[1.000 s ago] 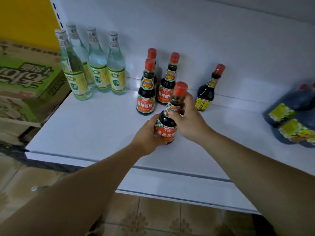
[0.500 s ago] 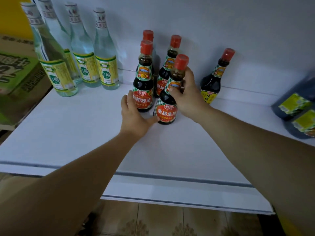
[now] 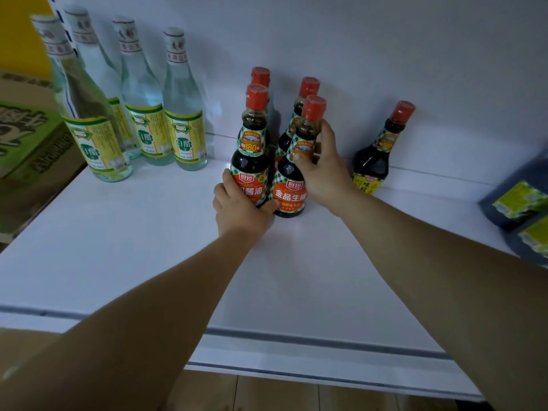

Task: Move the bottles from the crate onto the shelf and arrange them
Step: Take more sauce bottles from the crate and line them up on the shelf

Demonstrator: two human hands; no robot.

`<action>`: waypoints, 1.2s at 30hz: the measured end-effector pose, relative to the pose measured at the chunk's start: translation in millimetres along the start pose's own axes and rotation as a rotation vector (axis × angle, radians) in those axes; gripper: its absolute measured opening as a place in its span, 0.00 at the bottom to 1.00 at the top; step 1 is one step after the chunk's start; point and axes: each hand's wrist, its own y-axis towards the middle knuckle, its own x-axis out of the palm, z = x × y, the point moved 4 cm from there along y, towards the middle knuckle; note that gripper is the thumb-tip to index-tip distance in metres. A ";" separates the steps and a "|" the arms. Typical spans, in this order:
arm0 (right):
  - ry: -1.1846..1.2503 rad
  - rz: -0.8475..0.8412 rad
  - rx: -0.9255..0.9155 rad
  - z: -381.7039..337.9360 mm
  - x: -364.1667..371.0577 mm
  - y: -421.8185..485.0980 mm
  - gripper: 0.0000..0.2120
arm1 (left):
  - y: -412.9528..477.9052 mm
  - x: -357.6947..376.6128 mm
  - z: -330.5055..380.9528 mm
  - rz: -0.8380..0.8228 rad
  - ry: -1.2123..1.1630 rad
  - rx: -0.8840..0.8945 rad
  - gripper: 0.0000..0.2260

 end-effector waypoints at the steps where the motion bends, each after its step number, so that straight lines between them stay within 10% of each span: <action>1: 0.002 -0.013 0.016 -1.2 -0.2 -1.9 0.32 | 0.0 -1.4 1.3 -0.027 -0.009 -0.007 0.48; 6: -0.104 -0.069 0.214 -18.4 -13.8 -31.3 0.44 | -12.1 -36.4 7.0 -0.310 -0.028 0.003 0.49; 16: -0.443 -0.372 0.268 -126.8 -3.8 -172.8 0.35 | -130.1 -208.7 20.7 -0.725 0.332 0.044 0.40; 36: -0.523 -0.687 -0.159 -301.2 102.1 -342.7 0.34 | -344.4 -461.2 -29.7 -0.494 0.527 -0.170 0.37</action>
